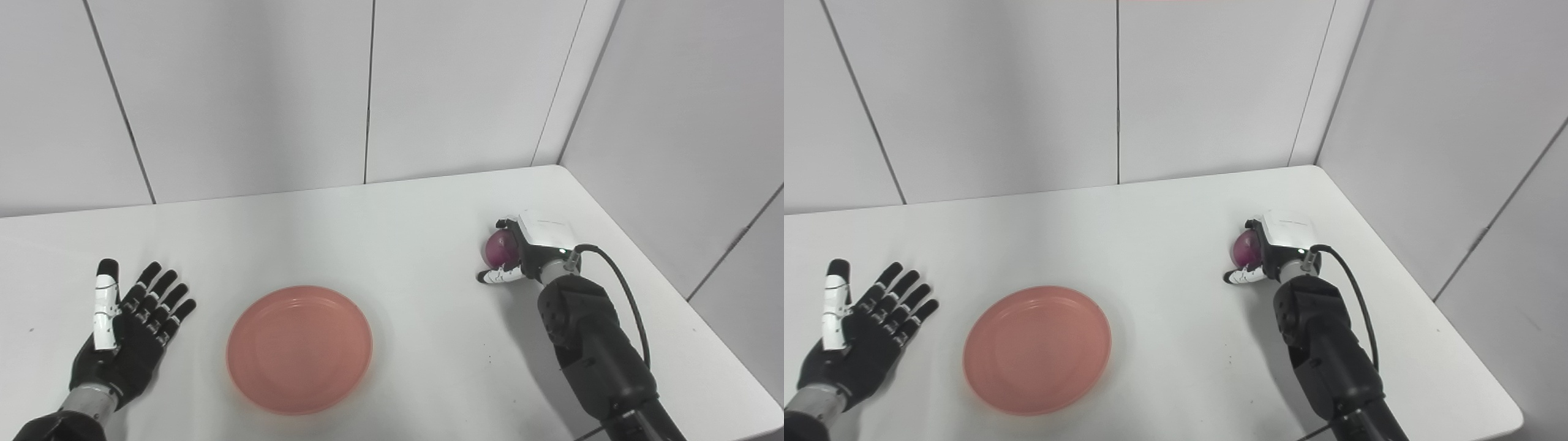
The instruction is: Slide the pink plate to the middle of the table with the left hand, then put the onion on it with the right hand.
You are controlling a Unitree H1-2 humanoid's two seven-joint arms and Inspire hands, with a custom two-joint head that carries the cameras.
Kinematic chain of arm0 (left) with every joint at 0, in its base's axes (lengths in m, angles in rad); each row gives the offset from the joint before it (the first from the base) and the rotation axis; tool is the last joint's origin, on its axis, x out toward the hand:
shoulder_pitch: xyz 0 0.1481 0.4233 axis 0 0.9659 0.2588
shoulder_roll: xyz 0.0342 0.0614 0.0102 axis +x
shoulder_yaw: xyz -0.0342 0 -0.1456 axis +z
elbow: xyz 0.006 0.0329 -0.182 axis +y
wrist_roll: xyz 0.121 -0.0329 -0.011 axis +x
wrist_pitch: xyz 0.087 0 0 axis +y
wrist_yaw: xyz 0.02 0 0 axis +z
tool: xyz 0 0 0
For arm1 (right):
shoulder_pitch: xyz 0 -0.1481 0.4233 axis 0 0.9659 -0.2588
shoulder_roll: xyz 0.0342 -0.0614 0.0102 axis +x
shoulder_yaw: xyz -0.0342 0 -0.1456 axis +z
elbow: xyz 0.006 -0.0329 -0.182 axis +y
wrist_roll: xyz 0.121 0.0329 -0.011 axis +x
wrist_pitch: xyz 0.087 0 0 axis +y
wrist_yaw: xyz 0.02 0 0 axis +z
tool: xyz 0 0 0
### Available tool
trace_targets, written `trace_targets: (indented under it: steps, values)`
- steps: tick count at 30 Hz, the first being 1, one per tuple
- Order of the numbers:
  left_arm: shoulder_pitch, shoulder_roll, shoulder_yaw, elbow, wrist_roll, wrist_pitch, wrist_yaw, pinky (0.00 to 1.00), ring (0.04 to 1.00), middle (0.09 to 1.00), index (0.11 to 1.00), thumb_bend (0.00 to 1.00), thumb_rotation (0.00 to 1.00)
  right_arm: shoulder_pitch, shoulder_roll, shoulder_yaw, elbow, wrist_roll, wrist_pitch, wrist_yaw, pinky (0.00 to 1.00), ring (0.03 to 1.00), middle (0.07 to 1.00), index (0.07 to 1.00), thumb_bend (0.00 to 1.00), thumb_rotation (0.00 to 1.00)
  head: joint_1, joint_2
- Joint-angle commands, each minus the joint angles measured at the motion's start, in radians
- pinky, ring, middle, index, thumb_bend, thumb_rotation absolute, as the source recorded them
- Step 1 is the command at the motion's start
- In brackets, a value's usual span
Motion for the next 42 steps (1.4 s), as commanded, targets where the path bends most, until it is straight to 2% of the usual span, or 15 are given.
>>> trace_targets:
  steps: [1, 10, 13, 18, 19, 20, 21, 22, 24, 30, 33, 37, 42]
  values:
    - [0.023, 0.006, -0.011, 0.023, 0.000, 0.022, 0.015, 1.00, 0.982, 0.986, 1.000, 0.74, 0.91, -0.031, -0.021, -0.017, -0.017, -0.024, 0.009, 0.000, 0.47, 0.692, 0.806, 0.827, 0.97, 0.38, 0.001, 0.002]
    - [0.024, 0.008, -0.015, 0.019, -0.002, 0.022, 0.021, 1.00, 0.982, 0.987, 1.000, 0.73, 0.92, -0.029, -0.018, -0.022, -0.019, -0.012, 0.009, 0.003, 0.44, 0.655, 0.778, 0.815, 0.95, 0.36, 0.003, 0.003]
    - [0.023, 0.010, -0.016, 0.020, -0.005, 0.022, 0.023, 1.00, 0.981, 0.987, 1.000, 0.73, 0.92, -0.031, -0.027, -0.016, -0.013, 0.009, 0.009, 0.018, 0.43, 0.608, 0.734, 0.786, 0.92, 0.31, 0.003, 0.005]
    - [0.023, 0.010, -0.021, 0.015, -0.011, 0.022, 0.038, 1.00, 0.973, 0.980, 1.000, 0.73, 0.92, -0.039, -0.027, -0.025, -0.004, -0.007, 0.009, 0.080, 0.45, 0.592, 0.691, 0.724, 0.85, 0.18, 0.003, 0.005]
    - [0.023, 0.011, -0.022, 0.013, -0.011, 0.022, 0.038, 1.00, 0.973, 0.980, 1.000, 0.73, 0.92, -0.039, -0.025, -0.029, -0.003, -0.008, 0.009, 0.085, 0.40, 0.541, 0.650, 0.723, 0.84, 0.15, 0.003, 0.008]
    - [0.023, 0.012, -0.023, 0.013, -0.011, 0.022, 0.037, 1.00, 0.974, 0.982, 1.000, 0.73, 0.93, -0.040, -0.023, -0.032, -0.003, -0.009, 0.009, 0.089, 0.32, 0.440, 0.567, 0.720, 0.83, 0.09, 0.003, 0.008]
    - [0.023, 0.012, -0.024, 0.012, -0.012, 0.022, 0.037, 1.00, 0.975, 0.983, 1.000, 0.73, 0.93, -0.039, -0.021, -0.036, -0.003, -0.008, 0.009, 0.091, 0.31, 0.430, 0.559, 0.720, 0.82, 0.08, 0.003, 0.008]
    - [0.023, 0.012, -0.025, 0.012, -0.012, 0.022, 0.037, 1.00, 0.974, 0.983, 1.000, 0.73, 0.93, -0.038, -0.020, -0.039, -0.003, -0.007, 0.009, 0.093, 0.25, 0.344, 0.508, 0.724, 0.67, 0.03, 0.003, 0.008]
    - [0.024, 0.014, -0.027, 0.011, -0.009, 0.022, 0.037, 1.00, 0.972, 0.980, 1.000, 0.73, 0.93, -0.038, -0.012, -0.050, -0.003, -0.014, 0.009, 0.105, 0.22, 0.309, 0.483, 0.725, 0.60, 0.01, 0.003, 0.008]
    - [0.024, 0.017, -0.027, 0.009, -0.016, 0.022, 0.036, 1.00, 0.974, 0.982, 1.000, 0.73, 0.92, -0.035, -0.017, -0.045, -0.005, -0.019, 0.009, 0.118, 0.27, 0.365, 0.482, 0.703, 0.57, 0.00, 0.004, 0.011]
    - [0.024, 0.017, -0.026, 0.008, -0.018, 0.022, 0.035, 1.00, 0.975, 0.983, 1.000, 0.74, 0.92, -0.035, -0.012, -0.051, -0.005, -0.024, 0.009, 0.128, 0.23, 0.326, 0.478, 0.700, 0.57, 0.00, 0.004, 0.011]
    - [0.023, 0.016, -0.028, 0.008, -0.018, 0.022, 0.042, 1.00, 0.972, 0.979, 1.000, 0.75, 0.90, -0.035, -0.017, -0.050, -0.004, -0.026, 0.009, 0.138, 0.28, 0.379, 0.483, 0.694, 0.57, 0.00, 0.011, 0.015]
    - [0.022, 0.010, -0.027, 0.008, -0.017, 0.022, 0.040, 1.00, 0.972, 0.980, 1.000, 0.75, 0.89, -0.036, -0.026, -0.038, -0.025, -0.023, 0.009, 0.144, 0.25, 0.348, 0.481, 0.687, 0.57, 0.00, 0.022, 0.016]
